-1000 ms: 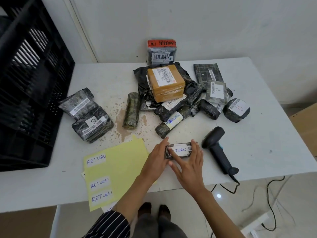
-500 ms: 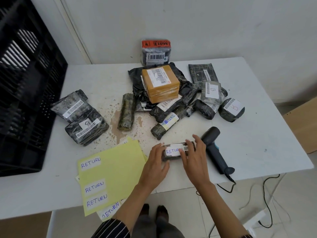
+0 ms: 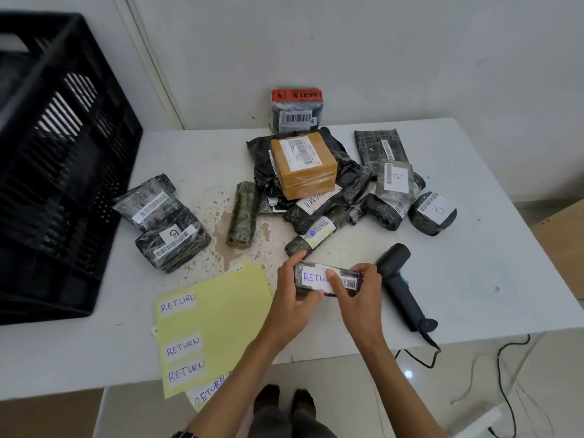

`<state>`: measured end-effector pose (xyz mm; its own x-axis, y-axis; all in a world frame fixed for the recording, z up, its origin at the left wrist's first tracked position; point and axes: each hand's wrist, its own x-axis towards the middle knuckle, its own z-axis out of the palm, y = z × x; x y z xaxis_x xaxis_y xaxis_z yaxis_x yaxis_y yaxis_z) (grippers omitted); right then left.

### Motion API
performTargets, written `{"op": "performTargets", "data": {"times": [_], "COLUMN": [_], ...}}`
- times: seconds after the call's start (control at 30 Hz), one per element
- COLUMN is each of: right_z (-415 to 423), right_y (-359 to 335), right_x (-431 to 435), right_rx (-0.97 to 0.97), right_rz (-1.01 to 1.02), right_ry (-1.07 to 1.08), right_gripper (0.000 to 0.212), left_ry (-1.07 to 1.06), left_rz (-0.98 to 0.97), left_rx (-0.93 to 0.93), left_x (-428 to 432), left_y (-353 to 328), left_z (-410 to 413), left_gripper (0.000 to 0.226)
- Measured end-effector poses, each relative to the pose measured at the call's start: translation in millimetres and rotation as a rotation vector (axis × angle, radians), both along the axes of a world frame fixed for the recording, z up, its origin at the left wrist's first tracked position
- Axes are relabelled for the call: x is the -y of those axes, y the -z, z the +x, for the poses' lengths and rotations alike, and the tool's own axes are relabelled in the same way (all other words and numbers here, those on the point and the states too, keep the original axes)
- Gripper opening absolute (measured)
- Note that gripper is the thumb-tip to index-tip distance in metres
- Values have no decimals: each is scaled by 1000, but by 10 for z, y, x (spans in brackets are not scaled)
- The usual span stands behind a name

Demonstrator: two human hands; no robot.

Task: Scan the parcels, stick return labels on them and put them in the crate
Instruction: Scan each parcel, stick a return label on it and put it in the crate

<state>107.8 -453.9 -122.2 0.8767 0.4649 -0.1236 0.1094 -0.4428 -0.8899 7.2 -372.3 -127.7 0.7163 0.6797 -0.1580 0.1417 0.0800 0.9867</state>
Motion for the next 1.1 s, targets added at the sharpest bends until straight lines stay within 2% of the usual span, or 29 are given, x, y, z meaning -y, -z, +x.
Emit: {"op": "performTargets", "data": {"times": [0.13,0.27,0.43,0.5,0.6,0.7,0.77,0.87,0.97,1.03,1.1], "right_z": [-62,-150,-353,-458,-656,-903,-1079,-1327,-1518,-1613,-1687], "right_y": [-231,-521,-909,-1052,-1288,-1511,-1649,-1805,-1847,-1809,-1746], "right_x": [-94,-217,-588,-762,-1054,-1368,-1595,-1973,-2417,-2725,-3017], "right_rx": [-53,-91,-113,-102,-92,-88,-99,-78,3,51,145], "right_rz": [93,173,283,321,352,374,419,451,453,435,383], "right_ry": [-80,-249,-406,-486,-609,-732,-797,-871,-847,-825,-815], "right_gripper": [21,25,30,29,29,30,28,23,13,7,14], "left_ry": [-182,-337,-554,-577,-556,-583,-636,-674,-696,-705,-711], "left_rz": [132,160,97,116,189,222,255,320,392,430,464], "left_rx": [-13,-52,34,38,-8,-12,6,-17,-42,-108,-184], "left_x": [-166,-357,-626,-755,-988,-1296,-1552,-2008,-2615,-3073,-3526], "left_y": [-318,-617,-1105,-1291,-1588,-1862,-2028,-2256,-2400,-2435,-2424], "left_z": [-45,-144,-353,-508,-808,-1105,-1295,-1562,-1816,-1947,-2013], "left_gripper": [31,25,30,36,61,66,59,36,19,16,19]}}
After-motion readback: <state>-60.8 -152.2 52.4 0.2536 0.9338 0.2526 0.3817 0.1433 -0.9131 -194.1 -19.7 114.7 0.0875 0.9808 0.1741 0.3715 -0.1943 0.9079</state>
